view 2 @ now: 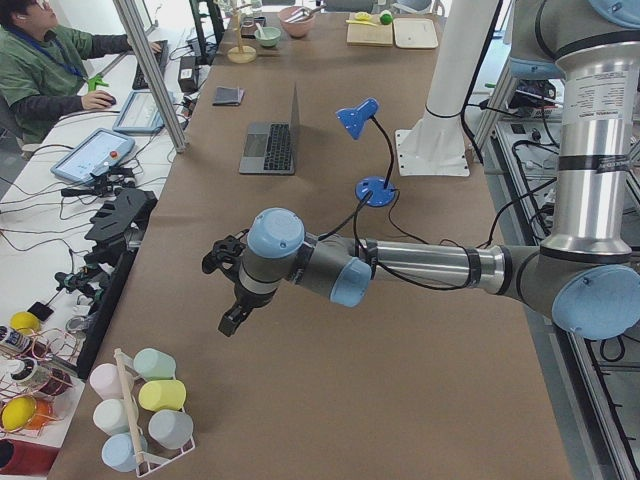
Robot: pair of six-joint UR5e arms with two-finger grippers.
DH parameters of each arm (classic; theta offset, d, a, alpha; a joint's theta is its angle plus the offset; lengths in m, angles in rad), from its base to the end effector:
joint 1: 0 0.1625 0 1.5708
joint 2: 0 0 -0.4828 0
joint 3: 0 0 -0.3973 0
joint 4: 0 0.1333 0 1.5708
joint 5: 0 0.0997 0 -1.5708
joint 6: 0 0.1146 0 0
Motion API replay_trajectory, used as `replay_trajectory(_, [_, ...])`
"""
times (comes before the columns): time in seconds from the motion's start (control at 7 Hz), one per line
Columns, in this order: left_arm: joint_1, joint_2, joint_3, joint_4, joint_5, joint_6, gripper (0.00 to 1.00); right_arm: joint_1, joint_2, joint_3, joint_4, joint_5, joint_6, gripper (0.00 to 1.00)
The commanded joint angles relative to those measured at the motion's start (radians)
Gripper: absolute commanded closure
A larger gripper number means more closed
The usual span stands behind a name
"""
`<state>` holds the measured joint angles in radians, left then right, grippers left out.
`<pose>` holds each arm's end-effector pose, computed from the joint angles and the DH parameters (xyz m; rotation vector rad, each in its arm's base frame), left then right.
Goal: Close laptop
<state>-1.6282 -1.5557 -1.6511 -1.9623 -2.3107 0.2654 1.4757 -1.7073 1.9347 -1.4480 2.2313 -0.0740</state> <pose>-0.0855 -0.5119 0.6514 0.5492 0.6504 0.3642 0.0204 -0.4500 0.6020 0.3313 -0.6590 -0.2770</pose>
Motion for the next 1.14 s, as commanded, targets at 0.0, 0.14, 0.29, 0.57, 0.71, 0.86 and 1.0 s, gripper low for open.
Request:
replay_trajectory(0.0, [0.013, -0.012, 0.005, -0.074, -0.006, -0.001, 0.01, 0.000, -0.005, 0.012, 0.078, 0.014, 0.003, 0.00])
replay_trajectory(0.14, [0.024, -0.012, 0.010, -0.090, -0.006, -0.008, 0.01, 0.000, -0.005, 0.012, 0.087, 0.048, 0.003, 0.00])
replay_trajectory(0.29, [0.057, -0.014, 0.004, -0.124, -0.006, -0.087, 0.01, -0.003, 0.003, 0.013, 0.090, 0.082, 0.003, 0.01])
replay_trajectory(0.57, [0.173, -0.021, 0.004, -0.286, -0.006, -0.391, 0.02, -0.075, 0.028, 0.013, 0.189, 0.114, 0.229, 0.02])
replay_trajectory(0.71, [0.227, -0.052, 0.002, -0.335, -0.007, -0.532, 0.01, -0.140, 0.053, 0.013, 0.255, 0.107, 0.388, 0.03])
replay_trajectory(0.86, [0.275, -0.063, -0.009, -0.389, -0.007, -0.658, 0.01, -0.212, 0.092, 0.021, 0.283, 0.081, 0.539, 0.05])
replay_trajectory(1.0, [0.319, -0.063, -0.030, -0.453, -0.007, -0.799, 0.01, -0.295, 0.115, 0.064, 0.287, 0.006, 0.682, 0.06])
